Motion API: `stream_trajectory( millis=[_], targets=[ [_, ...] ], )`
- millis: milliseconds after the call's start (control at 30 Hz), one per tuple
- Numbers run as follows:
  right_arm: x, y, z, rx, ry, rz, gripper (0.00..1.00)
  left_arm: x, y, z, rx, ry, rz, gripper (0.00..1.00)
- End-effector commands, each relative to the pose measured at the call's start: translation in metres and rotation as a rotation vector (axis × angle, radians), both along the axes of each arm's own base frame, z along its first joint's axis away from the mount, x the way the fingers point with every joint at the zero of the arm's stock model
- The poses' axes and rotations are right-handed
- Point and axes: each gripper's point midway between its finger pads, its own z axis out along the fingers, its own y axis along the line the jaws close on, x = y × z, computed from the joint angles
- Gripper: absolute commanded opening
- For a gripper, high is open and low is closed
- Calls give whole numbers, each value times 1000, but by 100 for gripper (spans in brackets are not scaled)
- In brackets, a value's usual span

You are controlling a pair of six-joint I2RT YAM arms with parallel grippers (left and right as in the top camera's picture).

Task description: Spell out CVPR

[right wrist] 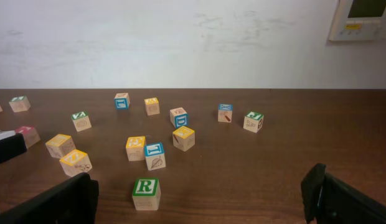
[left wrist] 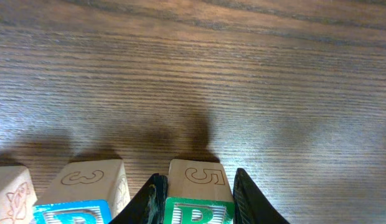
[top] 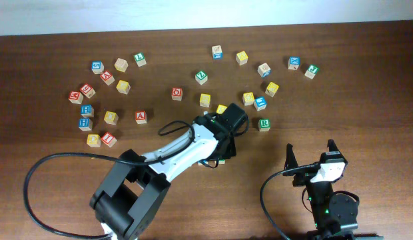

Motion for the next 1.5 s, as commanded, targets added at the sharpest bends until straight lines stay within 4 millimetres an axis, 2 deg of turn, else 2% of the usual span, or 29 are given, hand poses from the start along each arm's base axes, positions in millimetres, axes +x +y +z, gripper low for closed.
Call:
stream_trajectory(
  millis=[0,33,67,200,333,400,567,633,667,733,800,833,867,967,1033,1067,1167,1233,1333,1367,1467],
  targets=[
    [0,-2,-3,-7,6,-8,98,-6,-2,0,-24,28,6,27],
    [0,-2,-3,-7,6,-8,98,-6,-2,0,-23,26,7,37],
    [0,-2,-3,-7,6,-8,98,-5,-1,0,-18,21,8,39],
    [0,-2,-3,-7,6,-8,98,1,2,2,4,-8,14,39],
    [0,-2,-3,-7,6,-8,98,15,-5,17,-4,-67,-24,38],
    [0,-2,-3,-7,6,-8,98,29,-7,37,-6,-128,-22,38],
    [0,-2,-3,-7,6,-8,98,72,0,111,-66,-295,-12,39],
    [0,-2,-3,-7,6,-8,98,89,17,139,-74,-353,-15,39],
    [0,-2,-3,-7,6,-8,98,96,34,151,-65,-371,-4,41],
    [0,-2,-3,-7,6,-8,98,104,78,163,-11,-381,70,41],
    [0,-2,-3,-7,6,-8,98,107,124,164,56,-353,162,44],
    [0,-2,-3,-7,6,-8,98,105,149,160,85,-316,211,60],
    [0,-2,-3,-7,6,-8,98,103,164,157,103,-290,242,75],
    [0,-2,-3,-7,6,-8,98,92,211,143,157,-194,338,76],
    [1,-2,10,-2,-45,-11,98,86,233,138,176,-156,387,81],
    [0,5,18,30,-76,32,98,85,239,137,181,-147,404,99],
    [-8,45,20,161,-61,264,98,84,250,136,186,-137,429,99],
    [-19,72,33,175,-98,436,98,84,252,136,187,-137,434,99],
    [-31,84,62,183,-207,533,98,82,252,135,190,-126,433,99],
    [-37,83,87,214,-306,548,98,82,252,135,191,-125,433,99],
    [-51,75,135,190,-479,521,99,80,252,135,192,-119,432,99]
  ],
)
